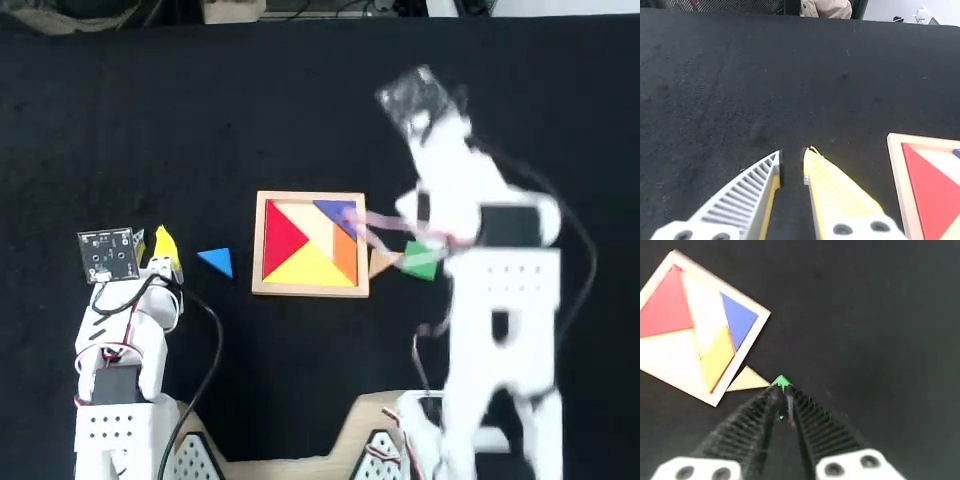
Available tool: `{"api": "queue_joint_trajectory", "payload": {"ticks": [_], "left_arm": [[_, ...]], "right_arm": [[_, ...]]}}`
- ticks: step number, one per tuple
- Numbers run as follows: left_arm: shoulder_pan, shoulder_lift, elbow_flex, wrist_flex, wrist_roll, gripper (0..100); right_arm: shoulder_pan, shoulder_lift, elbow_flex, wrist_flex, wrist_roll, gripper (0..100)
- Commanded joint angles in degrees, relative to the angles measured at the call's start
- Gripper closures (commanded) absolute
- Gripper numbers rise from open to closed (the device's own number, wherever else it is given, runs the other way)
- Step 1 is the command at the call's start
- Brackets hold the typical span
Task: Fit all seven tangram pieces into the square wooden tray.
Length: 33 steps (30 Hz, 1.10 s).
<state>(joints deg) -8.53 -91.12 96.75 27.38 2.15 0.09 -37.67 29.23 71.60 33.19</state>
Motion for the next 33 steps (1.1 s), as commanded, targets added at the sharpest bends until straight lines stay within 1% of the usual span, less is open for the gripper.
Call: {"api": "queue_joint_trajectory", "payload": {"ticks": [1, 3, 5, 7, 9, 11, 13, 14, 18, 20, 24, 28, 30, 33], "left_arm": [[1.1, -0.1, -1.7, 4.7, -3.7, 90], [2.2, 0.1, -3.7, 8.8, -4.7, 90], [7.0, 0.2, -7.3, 14.6, -7.6, 87], [14.4, 0.3, -13.0, 21.2, -12.0, 85], [22.7, 0.4, -19.9, 27.7, -15.5, 85], [30.1, 2.2, -26.4, 31.0, -15.4, 85], [35.0, 7.6, -30.5, 30.9, -14.7, 85], [36.4, 12.0, -31.8, 30.0, -14.7, 85], [37.7, 32.2, -35.6, 20.2, -15.0, 85], [38.2, 41.2, -39.8, 17.1, -15.0, 85], [42.6, 57.2, -51.1, 16.7, -15.0, 84], [46.2, 71.4, -62.6, 16.8, -14.9, 84], [47.3, 78.7, -68.2, 16.8, -14.7, 82], [48.7, 88.6, -76.0, 17.1, -14.6, 79]], "right_arm": [[1.2, -5.1, 12.4, -5.0, -2.0, 98.2], [1.3, -2.6, 10.9, -3.3, -6.6, 98.2], [1.5, 1.5, 8.9, -3.1, -10.7, 98.2], [1.5, 6.0, 7.8, -4.1, -15.3, 98.2], [1.8, 9.9, 8.2, -8.3, -19.2, 98.2], [4.1, 13.7, 9.9, -13.4, -21.6, 98.3], [7.7, 17.2, 11.9, -19.7, -22.9, 98.3], [10.0, 18.9, 12.6, -22.5, -23.6, 98.3], [17.8, 26.2, 12.5, -29.7, -26.6, 98.5], [20.5, 29.4, 11.1, -31.2, -27.7, 98.6], [22.7, 35.6, 7.0, -31.8, -29.9, 98.6], [27.4, 41.5, 1.6, -31.3, -33.6, 98.4], [29.4, 43.6, -0.7, -29.8, -35.9, 98.4], [29.6, 45.1, -2.5, -28.2, -36.4, 98.5]]}}
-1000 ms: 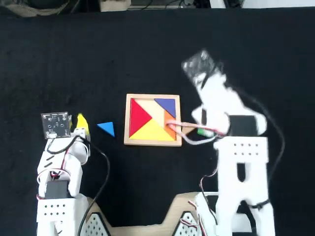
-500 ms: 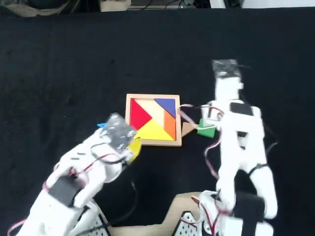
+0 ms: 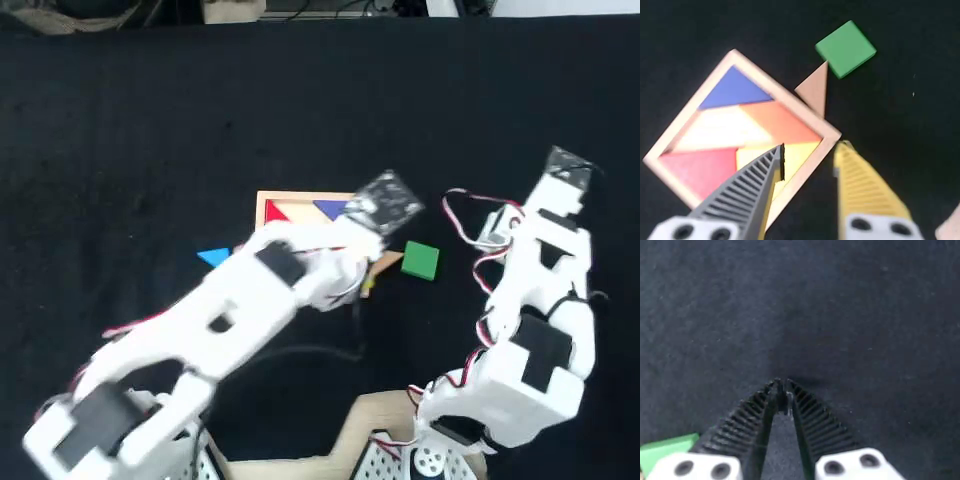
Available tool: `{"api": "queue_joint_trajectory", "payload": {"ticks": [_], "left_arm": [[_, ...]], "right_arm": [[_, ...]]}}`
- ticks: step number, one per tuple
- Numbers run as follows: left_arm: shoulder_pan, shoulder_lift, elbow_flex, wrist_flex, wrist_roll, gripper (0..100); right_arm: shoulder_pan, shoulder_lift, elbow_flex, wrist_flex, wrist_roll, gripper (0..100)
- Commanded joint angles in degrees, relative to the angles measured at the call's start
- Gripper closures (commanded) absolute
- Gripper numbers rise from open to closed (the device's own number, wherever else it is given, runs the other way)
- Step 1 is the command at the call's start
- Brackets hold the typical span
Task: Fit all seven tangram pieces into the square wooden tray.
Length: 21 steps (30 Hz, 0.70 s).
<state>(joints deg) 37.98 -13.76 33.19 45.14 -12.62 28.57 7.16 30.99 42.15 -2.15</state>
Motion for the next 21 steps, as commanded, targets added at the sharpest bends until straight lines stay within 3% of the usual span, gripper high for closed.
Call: {"api": "queue_joint_trajectory", "payload": {"ticks": [1, 13, 21], "left_arm": [[2.4, 14.1, -15.4, 0.3, -0.1, 79], [2.1, 44.7, -58.9, 29.5, 0.0, 78], [1.5, 55.3, -73.2, 36.7, -0.3, 78]], "right_arm": [[1.1, 0.5, -4.4, 1.2, -1.1, 98.5], [1.1, 0.8, -4.6, 0.9, -1.1, 98.6], [-0.4, 0.9, -4.6, 0.9, -0.8, 98.6]]}}
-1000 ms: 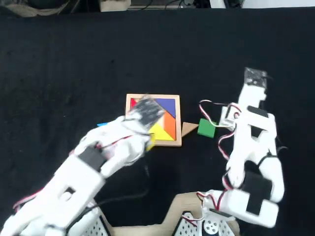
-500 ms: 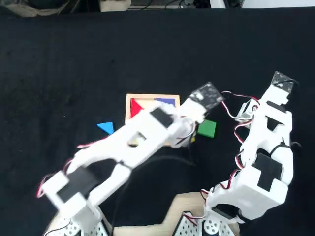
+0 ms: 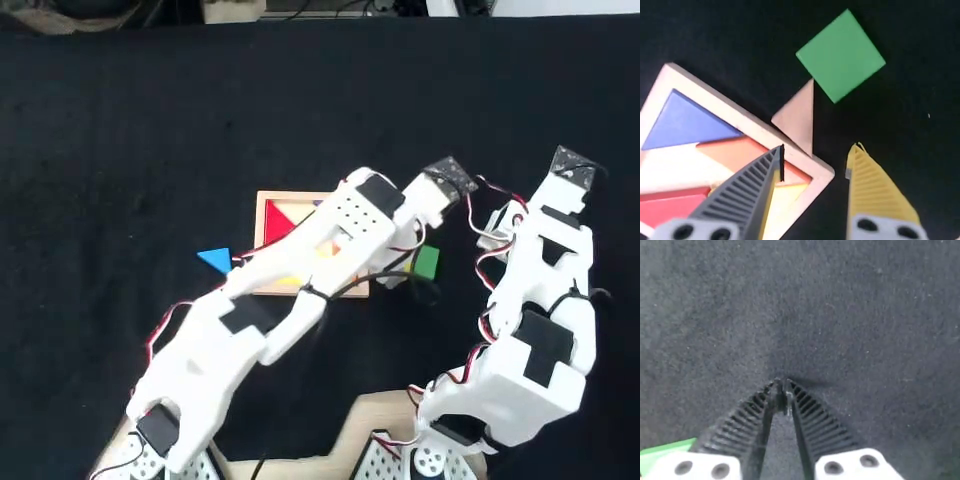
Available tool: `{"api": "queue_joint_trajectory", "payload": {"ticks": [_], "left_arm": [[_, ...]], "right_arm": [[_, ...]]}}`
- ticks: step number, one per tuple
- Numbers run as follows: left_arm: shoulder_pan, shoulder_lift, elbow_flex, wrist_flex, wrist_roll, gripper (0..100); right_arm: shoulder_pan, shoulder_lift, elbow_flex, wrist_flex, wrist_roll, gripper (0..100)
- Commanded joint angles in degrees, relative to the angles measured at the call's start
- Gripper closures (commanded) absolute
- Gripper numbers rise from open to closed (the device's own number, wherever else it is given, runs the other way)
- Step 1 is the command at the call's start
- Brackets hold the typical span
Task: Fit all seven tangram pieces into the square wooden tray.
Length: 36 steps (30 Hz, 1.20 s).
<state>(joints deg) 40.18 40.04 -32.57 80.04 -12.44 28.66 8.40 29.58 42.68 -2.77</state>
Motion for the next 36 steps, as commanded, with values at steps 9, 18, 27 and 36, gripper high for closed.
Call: {"api": "queue_joint_trajectory", "payload": {"ticks": [9, 18, 27, 36], "left_arm": [[-2.2, 8.3, -14.5, 1.8, -0.4, 69], [-3.7, 15.5, -22.6, 2.6, -0.8, 69], [-5.3, 21.6, -32.7, 8.0, -2.8, 69], [-4.2, 25.9, -37.7, 12.4, -5.3, 70]], "right_arm": [[-0.5, -0.3, -3.2, 0.3, -0.2, 98.6], [-0.5, -0.3, -3.2, 0.3, -0.1, 98.6], [-0.6, -0.3, -3.2, 0.3, -0.1, 98.6], [-0.6, -0.3, -3.1, 0.3, -0.1, 98.6]]}}
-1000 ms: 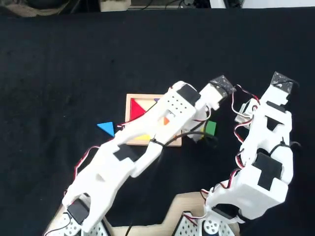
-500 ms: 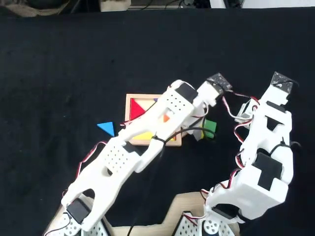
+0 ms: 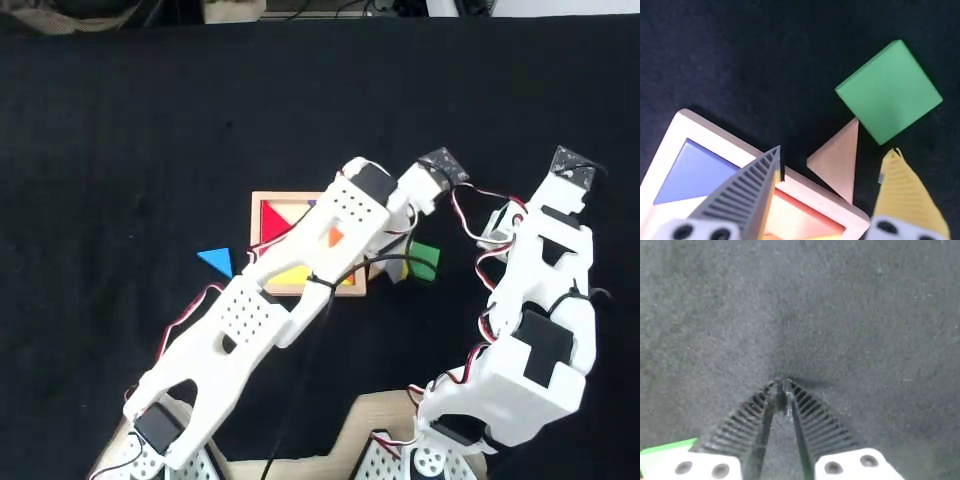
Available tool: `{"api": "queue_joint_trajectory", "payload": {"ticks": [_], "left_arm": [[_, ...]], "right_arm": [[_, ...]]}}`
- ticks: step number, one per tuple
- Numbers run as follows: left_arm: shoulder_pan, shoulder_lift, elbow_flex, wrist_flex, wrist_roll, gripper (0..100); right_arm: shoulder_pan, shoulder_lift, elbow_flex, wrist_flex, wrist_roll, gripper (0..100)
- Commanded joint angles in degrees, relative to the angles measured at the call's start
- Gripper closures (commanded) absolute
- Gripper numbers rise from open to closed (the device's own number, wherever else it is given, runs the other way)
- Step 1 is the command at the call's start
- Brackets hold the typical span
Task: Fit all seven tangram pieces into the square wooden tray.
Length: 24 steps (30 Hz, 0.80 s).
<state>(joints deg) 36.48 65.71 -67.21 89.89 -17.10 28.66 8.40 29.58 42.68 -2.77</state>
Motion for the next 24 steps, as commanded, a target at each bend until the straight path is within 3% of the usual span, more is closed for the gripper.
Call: {"api": "queue_joint_trajectory", "payload": {"ticks": [1, 5, 16, 21, 24], "left_arm": [[-0.5, 0.4, -3.1, 2.8, -1.0, 71], [0.1, 0.4, -2.9, 5.6, -4.2, 77], [0.9, 0.4, -3.2, 6.2, -4.9, 77], [1.7, 0.4, -3.5, 1.2, -3.2, 77], [1.5, 0.4, -3.3, -0.1, -1.8, 72]], "right_arm": [[-0.6, -0.3, -3.0, 0.3, -0.1, 98.6], [-0.6, -0.4, -2.9, 0.4, -0.1, 98.6], [-1.7, -0.5, -2.9, 0.4, -0.1, 98.6], [-1.8, -0.5, -2.9, 0.4, -0.1, 98.6], [-1.8, -0.5, -2.9, 0.4, 1.3, 98.6]]}}
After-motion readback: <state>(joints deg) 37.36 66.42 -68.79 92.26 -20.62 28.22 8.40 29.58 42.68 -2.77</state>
